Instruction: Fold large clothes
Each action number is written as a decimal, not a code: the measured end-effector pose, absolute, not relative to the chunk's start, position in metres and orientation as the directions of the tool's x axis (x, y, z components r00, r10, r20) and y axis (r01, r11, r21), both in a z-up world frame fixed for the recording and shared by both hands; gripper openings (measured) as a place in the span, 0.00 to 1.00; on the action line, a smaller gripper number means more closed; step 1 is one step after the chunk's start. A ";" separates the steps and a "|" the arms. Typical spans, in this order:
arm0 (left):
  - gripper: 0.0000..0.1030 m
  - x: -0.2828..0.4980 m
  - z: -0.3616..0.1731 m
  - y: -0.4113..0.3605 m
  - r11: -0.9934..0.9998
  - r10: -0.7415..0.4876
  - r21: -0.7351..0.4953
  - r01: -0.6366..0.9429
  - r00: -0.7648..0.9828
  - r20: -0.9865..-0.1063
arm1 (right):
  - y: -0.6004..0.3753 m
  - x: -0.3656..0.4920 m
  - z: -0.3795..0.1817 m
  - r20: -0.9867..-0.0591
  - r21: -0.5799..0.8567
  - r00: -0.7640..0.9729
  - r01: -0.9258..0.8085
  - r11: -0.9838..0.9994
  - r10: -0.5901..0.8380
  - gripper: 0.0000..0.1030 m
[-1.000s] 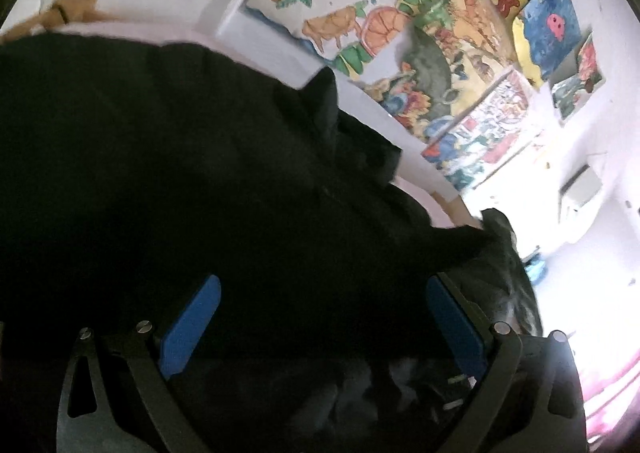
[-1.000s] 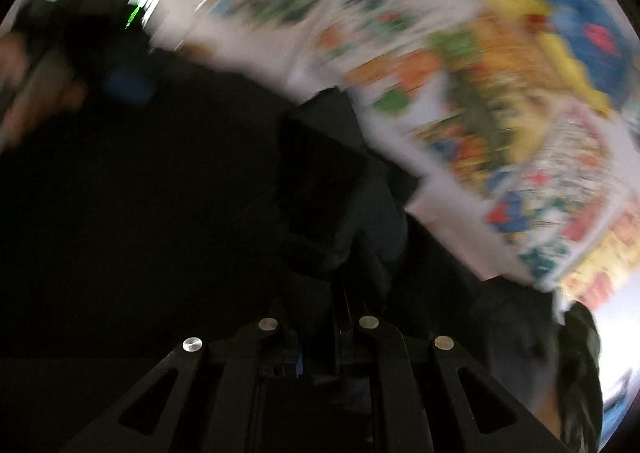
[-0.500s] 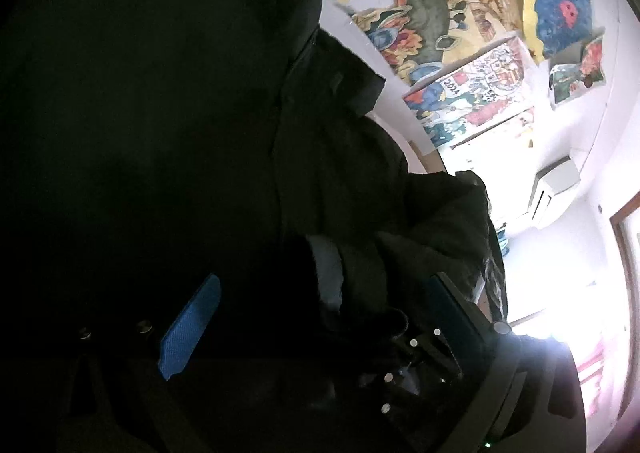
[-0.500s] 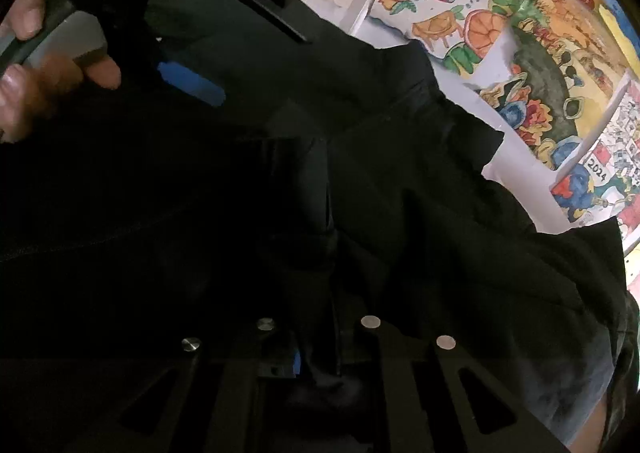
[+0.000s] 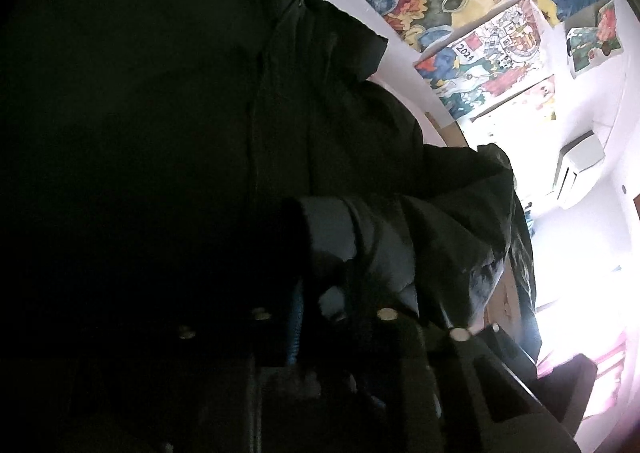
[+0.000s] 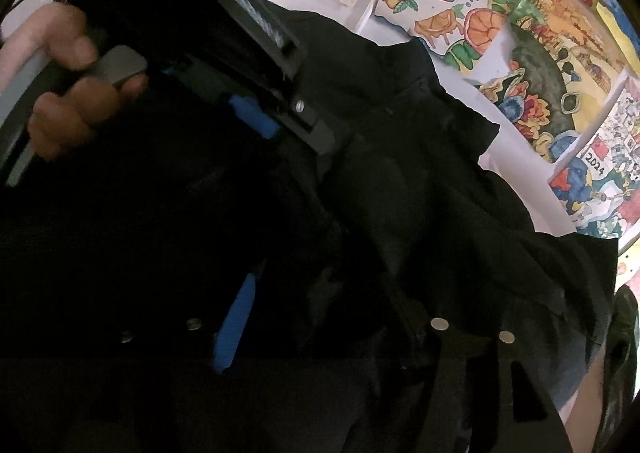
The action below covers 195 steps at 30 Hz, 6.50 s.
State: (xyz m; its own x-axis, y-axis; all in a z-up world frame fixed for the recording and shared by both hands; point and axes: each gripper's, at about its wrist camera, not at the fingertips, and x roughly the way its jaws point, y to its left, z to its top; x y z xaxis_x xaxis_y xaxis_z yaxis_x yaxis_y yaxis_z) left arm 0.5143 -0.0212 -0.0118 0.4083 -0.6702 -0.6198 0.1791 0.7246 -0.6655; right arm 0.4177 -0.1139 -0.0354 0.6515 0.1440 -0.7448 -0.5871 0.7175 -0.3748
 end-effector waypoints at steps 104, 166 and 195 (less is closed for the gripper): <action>0.66 0.287 -0.021 0.330 0.424 0.379 -0.684 -0.593 0.803 -0.460 | 0.095 0.587 -0.070 -0.668 -0.136 0.707 -0.424 0.895 0.233 1.00; 0.03 0.468 0.012 -0.137 0.847 -0.379 0.110 0.521 0.734 -0.563 | -0.300 0.522 -0.008 -0.628 0.319 0.731 -0.072 0.945 0.267 1.00; 0.98 0.440 0.048 -0.008 0.797 -0.599 -0.390 0.460 0.680 -0.423 | -0.311 0.520 -0.031 -0.493 0.731 0.581 -0.126 0.670 0.647 1.00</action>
